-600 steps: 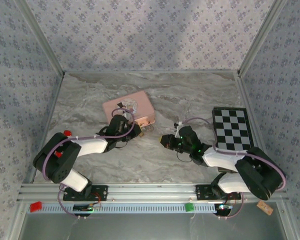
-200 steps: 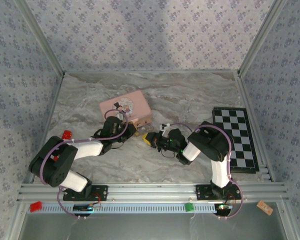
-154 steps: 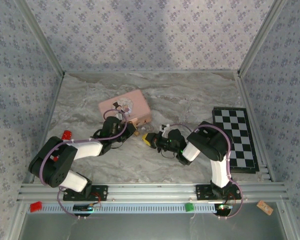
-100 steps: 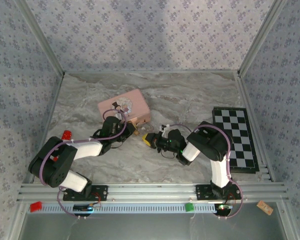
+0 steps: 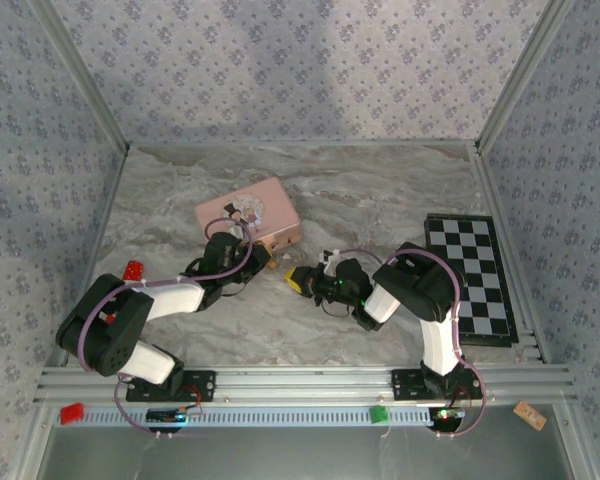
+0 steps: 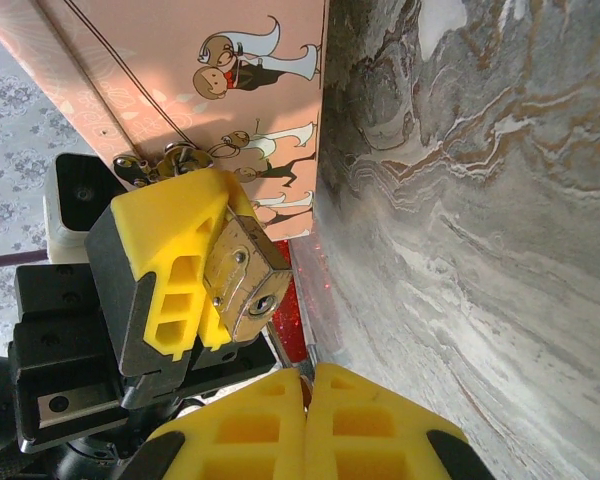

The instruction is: Unlock the padlock with the key

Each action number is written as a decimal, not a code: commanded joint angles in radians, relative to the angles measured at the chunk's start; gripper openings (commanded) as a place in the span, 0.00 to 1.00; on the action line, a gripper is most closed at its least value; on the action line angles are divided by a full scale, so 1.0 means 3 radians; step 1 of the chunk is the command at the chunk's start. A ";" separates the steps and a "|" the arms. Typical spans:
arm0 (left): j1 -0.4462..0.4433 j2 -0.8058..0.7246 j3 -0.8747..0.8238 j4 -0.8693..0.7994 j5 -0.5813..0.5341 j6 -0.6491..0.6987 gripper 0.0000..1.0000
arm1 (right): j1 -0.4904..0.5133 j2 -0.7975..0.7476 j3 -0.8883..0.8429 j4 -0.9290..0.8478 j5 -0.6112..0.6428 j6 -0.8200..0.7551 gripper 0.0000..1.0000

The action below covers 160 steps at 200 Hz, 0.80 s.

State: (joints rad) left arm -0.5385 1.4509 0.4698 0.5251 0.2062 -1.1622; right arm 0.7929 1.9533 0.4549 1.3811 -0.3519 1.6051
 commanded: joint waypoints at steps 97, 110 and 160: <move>0.0012 -0.0155 0.0009 0.0510 0.0126 -0.0217 0.10 | 0.0071 0.0065 0.0079 0.0060 0.0088 0.0044 0.00; 0.0011 -0.0167 -0.0001 0.0510 0.0124 -0.0217 0.10 | 0.0072 0.0065 0.0069 0.0057 0.0096 0.0040 0.00; 0.0001 -0.0212 -0.0037 0.0515 0.0077 -0.0235 0.10 | 0.0085 0.0054 0.0013 0.0059 0.0198 0.0042 0.00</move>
State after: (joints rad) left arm -0.5385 1.4380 0.4484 0.5377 0.2054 -1.1725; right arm 0.8085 1.9533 0.4637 1.3811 -0.3260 1.6085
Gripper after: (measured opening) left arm 0.107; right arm 0.048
